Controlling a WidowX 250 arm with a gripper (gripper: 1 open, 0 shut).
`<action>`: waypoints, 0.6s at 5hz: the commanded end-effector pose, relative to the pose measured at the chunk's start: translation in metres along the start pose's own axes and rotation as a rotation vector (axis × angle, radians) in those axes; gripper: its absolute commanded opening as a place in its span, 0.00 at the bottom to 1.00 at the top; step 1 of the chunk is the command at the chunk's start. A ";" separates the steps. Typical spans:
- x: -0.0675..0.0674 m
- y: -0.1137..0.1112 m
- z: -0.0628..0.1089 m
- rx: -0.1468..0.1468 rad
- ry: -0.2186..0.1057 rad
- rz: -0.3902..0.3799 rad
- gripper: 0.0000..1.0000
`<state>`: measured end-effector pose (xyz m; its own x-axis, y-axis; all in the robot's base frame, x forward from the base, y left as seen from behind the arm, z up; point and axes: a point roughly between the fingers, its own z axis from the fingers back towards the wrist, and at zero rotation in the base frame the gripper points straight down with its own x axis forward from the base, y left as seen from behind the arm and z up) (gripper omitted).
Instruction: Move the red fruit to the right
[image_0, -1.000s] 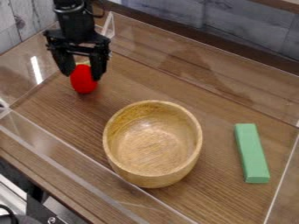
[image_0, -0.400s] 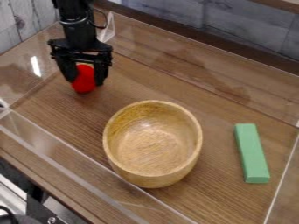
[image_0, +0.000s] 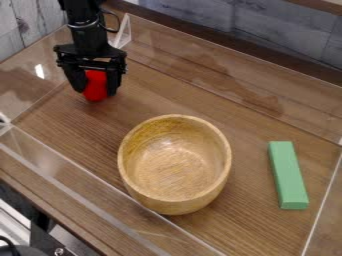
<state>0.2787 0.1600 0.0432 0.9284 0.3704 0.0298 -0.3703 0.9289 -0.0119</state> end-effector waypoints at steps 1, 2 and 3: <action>0.014 0.006 0.015 0.010 -0.060 0.019 1.00; 0.014 0.005 0.014 0.003 -0.054 0.029 1.00; 0.014 0.005 0.014 -0.004 -0.047 0.040 1.00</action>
<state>0.2815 0.1609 0.0416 0.9208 0.3896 0.0174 -0.3891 0.9209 -0.0245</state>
